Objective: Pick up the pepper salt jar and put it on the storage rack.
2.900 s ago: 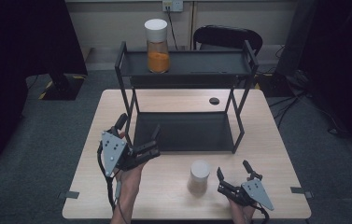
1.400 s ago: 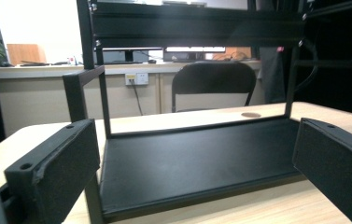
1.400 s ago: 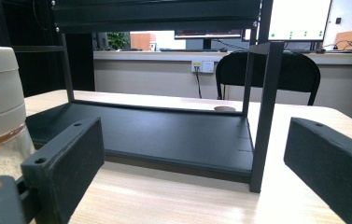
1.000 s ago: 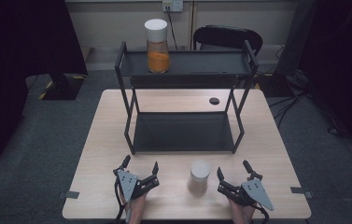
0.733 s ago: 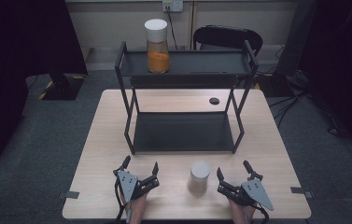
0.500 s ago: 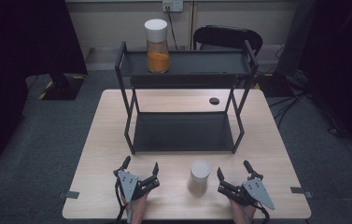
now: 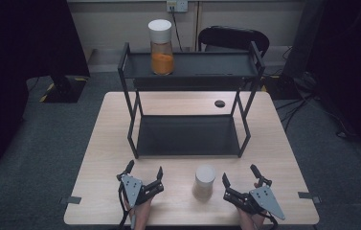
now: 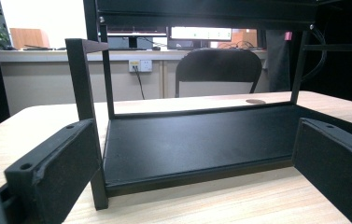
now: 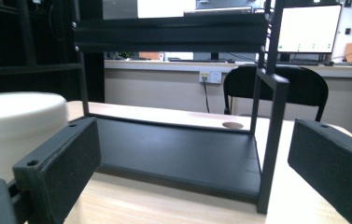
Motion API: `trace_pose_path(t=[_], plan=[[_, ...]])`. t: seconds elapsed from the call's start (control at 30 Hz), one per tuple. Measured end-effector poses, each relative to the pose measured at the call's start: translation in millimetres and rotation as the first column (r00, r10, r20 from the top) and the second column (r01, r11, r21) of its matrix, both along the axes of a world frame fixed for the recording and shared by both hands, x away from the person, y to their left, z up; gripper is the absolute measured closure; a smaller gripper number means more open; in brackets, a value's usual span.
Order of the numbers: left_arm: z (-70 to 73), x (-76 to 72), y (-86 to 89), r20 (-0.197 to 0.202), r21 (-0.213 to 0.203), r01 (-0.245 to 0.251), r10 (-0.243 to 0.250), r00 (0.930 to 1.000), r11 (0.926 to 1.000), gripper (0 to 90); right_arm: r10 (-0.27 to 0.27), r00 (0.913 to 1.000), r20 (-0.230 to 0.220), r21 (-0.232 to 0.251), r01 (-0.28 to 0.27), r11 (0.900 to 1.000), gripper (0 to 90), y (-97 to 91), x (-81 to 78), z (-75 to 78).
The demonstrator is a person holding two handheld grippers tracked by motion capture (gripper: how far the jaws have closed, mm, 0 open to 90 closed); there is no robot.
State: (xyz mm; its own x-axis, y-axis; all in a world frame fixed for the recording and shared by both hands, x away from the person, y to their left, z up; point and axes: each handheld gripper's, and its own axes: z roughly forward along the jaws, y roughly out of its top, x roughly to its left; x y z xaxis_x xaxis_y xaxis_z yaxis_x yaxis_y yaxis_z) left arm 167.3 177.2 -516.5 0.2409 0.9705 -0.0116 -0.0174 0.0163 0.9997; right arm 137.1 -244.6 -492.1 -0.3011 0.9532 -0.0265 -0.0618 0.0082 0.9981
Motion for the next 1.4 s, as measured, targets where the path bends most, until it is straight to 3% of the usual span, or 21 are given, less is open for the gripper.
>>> trace_pose_path(t=[0.3, 0.53, 0.8, 0.97, 1.2, 1.4], plan=[[0.1, -0.1, -0.3, 0.0, 0.0, -0.002, 0.002, 1.0, 1.0, 0.1, 0.027, 0.9989, 0.039, -0.012, -0.026, 0.9996, 2.0, 6.9, -9.3, 18.6], [0.1, -0.2, -1.1, -0.001, 0.001, -0.007, 0.007, 1.0, 1.0, 0.3, 0.08, 0.9937, 0.078, -0.004, -0.08, 0.9968, 2.1, 10.9, -17.6, 33.0], [0.7, 0.0, -3.8, -0.005, -0.006, -0.027, 0.027, 0.9996, 0.9996, 1.0, 0.147, 0.9874, 0.058, 0.029, -0.149, 0.9884, 3.0, 10.7, -19.1, 45.7], [-0.1, 0.0, -3.2, 0.0, -0.003, -0.026, 0.026, 0.9997, 0.9997, 0.9, 0.176, 0.9831, 0.048, 0.013, -0.177, 0.9841, 3.1, 14.7, -18.8, 52.1], [0.2, -0.1, -4.2, -0.001, 0.0, -0.03, 0.03, 0.9995, 0.9995, 0.8, 0.206, 0.977, 0.055, 0.04, -0.208, 0.9773, 3.6, 20.1, -13.6, 52.9], [0.2, 0.0, -3.8, -0.002, 0.001, -0.028, 0.028, 0.9996, 0.9996, 0.5, 0.211, 0.9768, 0.036, 0.027, -0.212, 0.9769, 3.7, 28.6, -8.2, 49.1]])
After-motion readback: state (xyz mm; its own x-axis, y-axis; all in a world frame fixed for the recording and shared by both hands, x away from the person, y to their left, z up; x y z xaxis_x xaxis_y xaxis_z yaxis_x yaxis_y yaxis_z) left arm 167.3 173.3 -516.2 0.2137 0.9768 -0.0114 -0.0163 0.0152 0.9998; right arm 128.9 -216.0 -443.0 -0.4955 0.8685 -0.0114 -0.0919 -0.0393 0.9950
